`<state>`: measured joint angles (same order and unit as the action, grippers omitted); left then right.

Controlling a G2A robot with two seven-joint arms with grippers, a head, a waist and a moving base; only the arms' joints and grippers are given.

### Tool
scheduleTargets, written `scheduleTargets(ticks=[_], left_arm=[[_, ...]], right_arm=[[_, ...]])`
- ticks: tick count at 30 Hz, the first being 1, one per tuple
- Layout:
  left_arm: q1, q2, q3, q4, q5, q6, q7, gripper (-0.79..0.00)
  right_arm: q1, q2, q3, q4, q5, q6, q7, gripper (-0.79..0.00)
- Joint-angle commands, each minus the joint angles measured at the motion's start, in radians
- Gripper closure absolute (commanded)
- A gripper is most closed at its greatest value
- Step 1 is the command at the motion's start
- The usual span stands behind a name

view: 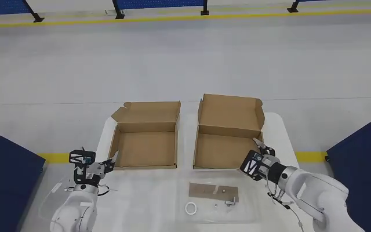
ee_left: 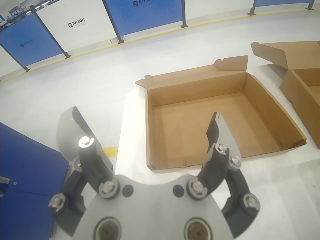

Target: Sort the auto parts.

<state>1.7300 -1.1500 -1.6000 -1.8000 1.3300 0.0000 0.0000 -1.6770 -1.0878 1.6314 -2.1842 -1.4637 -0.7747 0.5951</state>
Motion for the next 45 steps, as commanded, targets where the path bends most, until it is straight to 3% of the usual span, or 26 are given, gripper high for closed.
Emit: scheduleTargets(ticks=[1,6,15,20,27,32,45], left_arm=[[0.000,0.000,0.000,0.000,0.000,0.000,0.000,-0.785],[0.000,0.000,0.000,0.000,0.000,0.000,0.000,-0.785],[0.000,0.000,0.000,0.000,0.000,0.000,0.000,-0.785],[0.000,0.000,0.000,0.000,0.000,0.000,0.000,-0.785],[0.000,0.000,0.000,0.000,0.000,0.000,0.000,-0.785],[0.000,0.000,0.000,0.000,0.000,0.000,0.000,-0.785],[0.000,0.000,0.000,0.000,0.000,0.000,0.000,-0.785]], right_arm=[[0.023,0.003,-0.015,-0.011,0.055,-0.039,0.097,-0.785],[0.084,0.009,-0.057,-0.016,0.128,-0.051,0.309,-0.785],[0.084,0.009,-0.062,-0.023,0.135,-0.058,0.299,-0.785],[0.098,0.019,-0.090,-0.037,0.183,-0.149,0.302,-0.785],[0.137,0.089,-0.238,-0.018,0.175,-0.124,0.327,-0.785],[0.213,0.159,-0.330,0.008,0.272,-0.052,0.399,-0.785],[0.229,0.170,-0.381,0.037,0.298,-0.060,0.391,-0.785]])
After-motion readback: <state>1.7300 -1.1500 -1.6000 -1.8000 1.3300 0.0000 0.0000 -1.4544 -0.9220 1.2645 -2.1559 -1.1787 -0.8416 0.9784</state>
